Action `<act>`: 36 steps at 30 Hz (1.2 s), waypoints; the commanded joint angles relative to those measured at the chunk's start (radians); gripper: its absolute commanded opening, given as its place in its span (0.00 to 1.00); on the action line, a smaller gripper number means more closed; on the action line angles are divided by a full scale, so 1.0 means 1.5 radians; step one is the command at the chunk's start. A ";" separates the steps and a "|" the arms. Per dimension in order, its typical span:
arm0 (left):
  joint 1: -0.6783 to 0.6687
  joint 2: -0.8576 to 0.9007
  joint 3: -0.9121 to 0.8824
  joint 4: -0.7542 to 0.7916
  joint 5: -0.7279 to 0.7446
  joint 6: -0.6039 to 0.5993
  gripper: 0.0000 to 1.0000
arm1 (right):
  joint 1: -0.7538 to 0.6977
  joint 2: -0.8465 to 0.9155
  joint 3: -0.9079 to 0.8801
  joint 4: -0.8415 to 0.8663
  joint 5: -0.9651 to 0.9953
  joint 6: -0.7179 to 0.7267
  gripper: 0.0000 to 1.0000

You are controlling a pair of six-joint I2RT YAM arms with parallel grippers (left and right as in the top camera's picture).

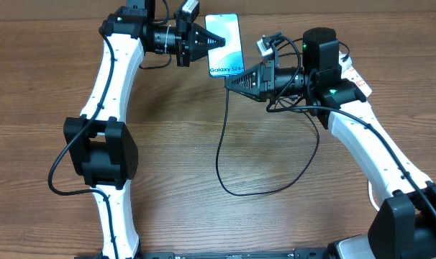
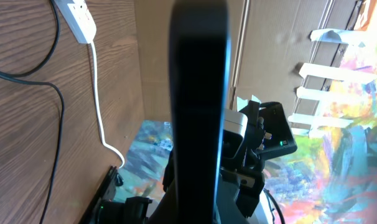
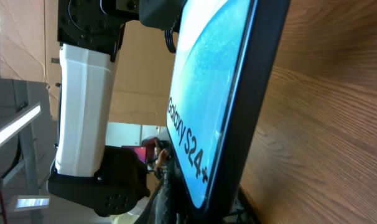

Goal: Plug charger to phone and switch on socket
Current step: 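Press the plug further into the port, tilting the phone toward it, then open the right gripper off the plug and lower the phone flat with the left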

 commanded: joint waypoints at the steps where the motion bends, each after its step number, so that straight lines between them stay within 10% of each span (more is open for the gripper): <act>1: -0.033 -0.017 0.010 -0.014 0.063 0.025 0.04 | -0.024 -0.006 0.011 0.025 0.109 -0.007 0.04; 9: -0.030 -0.017 0.010 -0.013 0.063 0.026 0.04 | -0.024 -0.006 0.011 0.017 0.091 -0.007 0.25; 16: -0.008 -0.017 0.010 -0.013 0.063 0.025 0.04 | -0.024 -0.006 0.011 0.017 0.089 -0.007 0.72; 23: 0.021 -0.017 0.010 -0.011 0.049 0.048 0.04 | -0.024 -0.006 0.011 0.018 0.079 -0.008 0.95; 32: 0.030 -0.017 0.009 -0.046 0.047 0.245 0.04 | -0.113 -0.006 0.011 -0.085 0.148 -0.086 1.00; 36: 0.026 -0.017 0.009 -0.170 -0.052 0.448 0.04 | -0.172 -0.006 0.010 -0.204 0.203 -0.182 1.00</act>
